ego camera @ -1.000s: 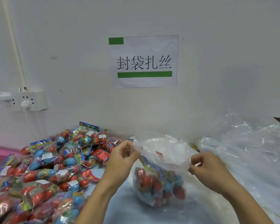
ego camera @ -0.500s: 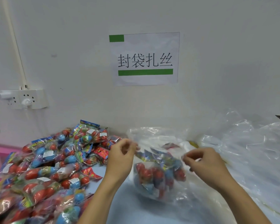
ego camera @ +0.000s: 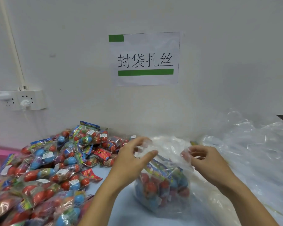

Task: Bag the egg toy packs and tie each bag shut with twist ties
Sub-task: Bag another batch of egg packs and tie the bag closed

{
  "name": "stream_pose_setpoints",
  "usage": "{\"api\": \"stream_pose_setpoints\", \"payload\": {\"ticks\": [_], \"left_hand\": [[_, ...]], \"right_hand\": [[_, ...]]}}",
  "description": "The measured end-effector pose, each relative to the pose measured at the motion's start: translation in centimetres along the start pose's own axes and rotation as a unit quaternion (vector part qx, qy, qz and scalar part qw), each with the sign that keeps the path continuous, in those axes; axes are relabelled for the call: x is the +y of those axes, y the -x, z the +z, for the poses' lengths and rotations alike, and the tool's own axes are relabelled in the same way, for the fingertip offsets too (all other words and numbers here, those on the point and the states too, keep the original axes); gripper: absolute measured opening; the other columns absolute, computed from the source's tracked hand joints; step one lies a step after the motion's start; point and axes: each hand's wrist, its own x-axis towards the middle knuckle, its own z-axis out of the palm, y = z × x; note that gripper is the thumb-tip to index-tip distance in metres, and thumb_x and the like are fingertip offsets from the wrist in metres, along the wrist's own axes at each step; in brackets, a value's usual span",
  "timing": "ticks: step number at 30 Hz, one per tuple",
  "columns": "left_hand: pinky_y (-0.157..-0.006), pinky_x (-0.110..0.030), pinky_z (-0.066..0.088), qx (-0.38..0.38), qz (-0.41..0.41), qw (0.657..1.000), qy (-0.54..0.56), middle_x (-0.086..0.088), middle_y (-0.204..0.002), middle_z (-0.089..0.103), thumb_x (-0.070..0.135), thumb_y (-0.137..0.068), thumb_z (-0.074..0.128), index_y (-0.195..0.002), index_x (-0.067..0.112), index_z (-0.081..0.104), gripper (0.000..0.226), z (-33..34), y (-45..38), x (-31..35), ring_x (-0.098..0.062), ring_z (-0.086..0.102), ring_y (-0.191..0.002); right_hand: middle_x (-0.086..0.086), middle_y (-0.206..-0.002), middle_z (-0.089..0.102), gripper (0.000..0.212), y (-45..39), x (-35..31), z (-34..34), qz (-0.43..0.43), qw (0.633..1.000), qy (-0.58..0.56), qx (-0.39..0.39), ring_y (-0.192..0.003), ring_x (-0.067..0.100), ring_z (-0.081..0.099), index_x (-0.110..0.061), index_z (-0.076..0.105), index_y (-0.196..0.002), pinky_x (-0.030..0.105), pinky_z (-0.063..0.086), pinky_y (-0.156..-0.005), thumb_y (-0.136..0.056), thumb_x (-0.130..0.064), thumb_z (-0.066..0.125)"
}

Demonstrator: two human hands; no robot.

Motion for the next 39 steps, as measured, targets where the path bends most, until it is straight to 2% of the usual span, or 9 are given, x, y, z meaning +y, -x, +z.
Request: {"api": "stream_pose_setpoints", "payload": {"ticks": [2,5,11,15,23,26,32,35,39], "left_hand": [[-0.078,-0.045,0.054,0.102,0.055,0.992,0.05,0.0,-0.085,0.07,0.025,-0.092,0.069,-0.092,0.021,0.07,0.005,0.1,-0.2,0.8,-0.027,0.063,-0.082],[-0.068,-0.049,0.053,0.201,0.087,0.968,0.126,-0.01,-0.078,0.067,0.022,-0.094,0.066,-0.084,0.014,0.068,0.013,-0.5,-0.7,1.3,-0.038,0.062,-0.077],[-0.073,-0.031,0.057,0.179,0.095,0.972,0.119,0.003,-0.081,0.073,0.025,-0.096,0.061,-0.085,0.019,0.067,0.014,-0.3,-0.6,2.0,-0.013,0.07,-0.078],[-0.077,-0.039,0.06,0.174,0.053,0.972,0.147,-0.001,-0.082,0.074,0.016,-0.096,0.061,-0.091,0.014,0.065,0.007,-0.3,-0.4,1.5,-0.023,0.071,-0.083],[-0.064,-0.025,0.056,0.179,0.053,0.969,0.161,-0.002,-0.081,0.075,0.011,-0.094,0.064,-0.093,0.018,0.06,0.008,-0.4,0.0,2.6,-0.019,0.072,-0.073],[-0.075,-0.028,0.059,0.166,0.057,0.973,0.151,0.001,-0.089,0.074,0.012,-0.093,0.067,-0.097,0.022,0.059,0.013,-0.5,0.3,3.0,-0.016,0.072,-0.084],[-0.097,-0.018,0.041,0.135,0.141,0.98,0.039,0.023,-0.121,0.056,0.035,-0.078,0.063,-0.12,0.032,0.052,0.044,-1.1,1.3,5.2,-0.003,0.051,-0.119],[-0.098,-0.011,0.035,0.11,0.192,0.974,-0.037,0.026,-0.115,0.057,0.036,-0.08,0.058,-0.114,0.033,0.06,0.034,-0.8,1.6,6.4,-0.003,0.049,-0.118],[-0.094,-0.038,0.046,0.099,0.198,0.969,-0.109,0.022,-0.095,0.062,0.018,-0.081,0.053,-0.094,0.02,0.071,0.022,-0.2,1.7,7.4,-0.003,0.055,-0.103]], "right_hand": [[-0.009,-0.073,0.074,0.016,0.0,-0.9,-0.1,-0.044,0.996,-0.025,0.079,-0.067,0.006,0.068,-0.023,0.075,-0.074,0.017,0.049,-0.062,-0.089,-0.019,0.073],[-0.009,-0.071,0.073,0.016,0.2,-2.3,-0.3,-0.086,0.984,-0.042,0.15,-0.065,0.009,0.069,-0.025,0.075,-0.075,0.022,0.051,-0.062,-0.091,-0.026,0.071],[-0.013,-0.069,0.071,0.018,0.5,-3.0,0.7,-0.135,0.971,-0.043,0.195,-0.062,0.01,0.067,-0.028,0.071,-0.076,0.017,0.053,-0.056,-0.093,-0.024,0.068],[-0.004,-0.065,0.07,0.016,0.6,-2.6,1.2,-0.102,0.984,-0.041,0.144,-0.055,0.011,0.067,-0.024,0.07,-0.08,0.02,0.051,-0.054,-0.095,-0.019,0.067],[0.0,-0.066,0.071,0.013,0.5,-2.7,1.3,-0.069,0.982,-0.069,0.16,-0.057,0.014,0.071,-0.023,0.069,-0.087,0.042,0.059,-0.065,-0.096,-0.015,0.066],[-0.004,-0.073,0.072,0.015,0.6,-3.0,1.0,-0.072,0.98,-0.071,0.171,-0.065,0.009,0.072,-0.026,0.068,-0.096,0.032,0.057,-0.067,-0.096,-0.012,0.062],[-0.021,-0.12,0.05,0.07,1.3,-3.9,0.5,-0.132,0.98,-0.046,0.144,-0.106,-0.003,0.054,-0.051,0.051,-0.124,0.014,0.048,-0.074,-0.088,0.008,0.055],[-0.029,-0.124,0.041,0.077,1.4,-4.0,0.5,-0.162,0.982,-0.01,0.093,-0.117,-0.015,0.042,-0.053,0.062,-0.11,0.015,0.042,-0.087,-0.078,0.016,0.047],[-0.02,-0.111,0.047,0.05,1.1,-3.8,0.7,-0.159,0.983,0.033,0.086,-0.115,-0.008,0.045,-0.035,0.066,-0.066,0.008,0.034,-0.083,-0.077,0.013,0.053]]}}
